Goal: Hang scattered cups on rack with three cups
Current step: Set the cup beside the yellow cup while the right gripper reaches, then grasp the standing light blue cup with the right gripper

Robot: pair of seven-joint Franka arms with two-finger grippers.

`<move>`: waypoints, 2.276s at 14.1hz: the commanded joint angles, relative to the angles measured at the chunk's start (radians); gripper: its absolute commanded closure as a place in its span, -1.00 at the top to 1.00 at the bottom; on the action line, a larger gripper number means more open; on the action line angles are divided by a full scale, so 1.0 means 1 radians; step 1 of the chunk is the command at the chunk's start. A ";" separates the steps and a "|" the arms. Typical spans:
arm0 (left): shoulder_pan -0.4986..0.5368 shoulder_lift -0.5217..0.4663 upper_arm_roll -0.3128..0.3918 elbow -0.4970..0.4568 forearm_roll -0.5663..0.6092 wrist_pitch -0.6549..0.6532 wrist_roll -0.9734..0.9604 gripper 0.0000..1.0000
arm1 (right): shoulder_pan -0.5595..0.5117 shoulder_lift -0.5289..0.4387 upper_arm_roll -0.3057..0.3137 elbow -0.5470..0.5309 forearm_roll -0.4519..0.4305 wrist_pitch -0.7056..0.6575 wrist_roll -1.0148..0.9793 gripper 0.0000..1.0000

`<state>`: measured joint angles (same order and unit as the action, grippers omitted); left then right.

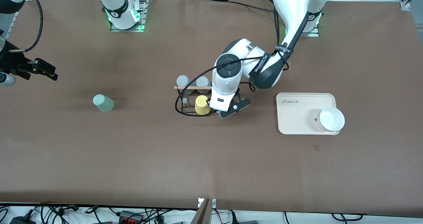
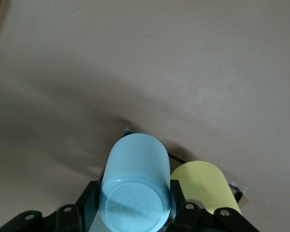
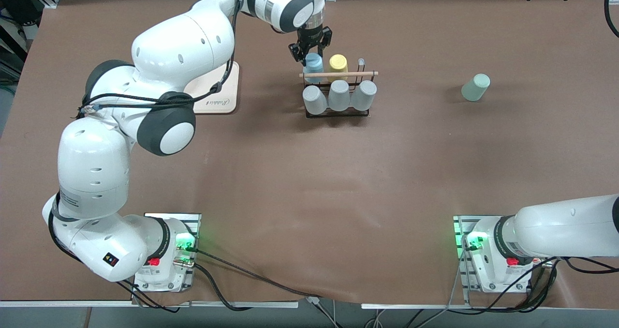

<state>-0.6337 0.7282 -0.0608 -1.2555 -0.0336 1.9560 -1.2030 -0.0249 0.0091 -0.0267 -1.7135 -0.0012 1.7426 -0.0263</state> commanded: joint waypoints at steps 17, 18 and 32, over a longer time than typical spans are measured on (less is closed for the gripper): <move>0.383 -0.421 0.016 -0.138 0.043 -0.210 0.565 1.00 | 0.057 0.218 0.007 -0.040 0.000 0.012 -0.001 1.00; 0.423 -0.458 0.013 -0.178 0.041 -0.210 0.644 1.00 | 0.059 0.221 0.007 -0.066 0.000 0.053 -0.001 1.00; 0.715 -0.743 0.009 -0.400 0.037 -0.286 1.352 1.00 | 0.040 0.324 -0.018 -0.431 -0.014 0.684 -0.003 1.00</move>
<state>0.0684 0.0385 -0.0336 -1.6012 -0.0019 1.6647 0.1168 0.0214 0.3195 -0.0351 -2.1359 -0.0061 2.3862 -0.0267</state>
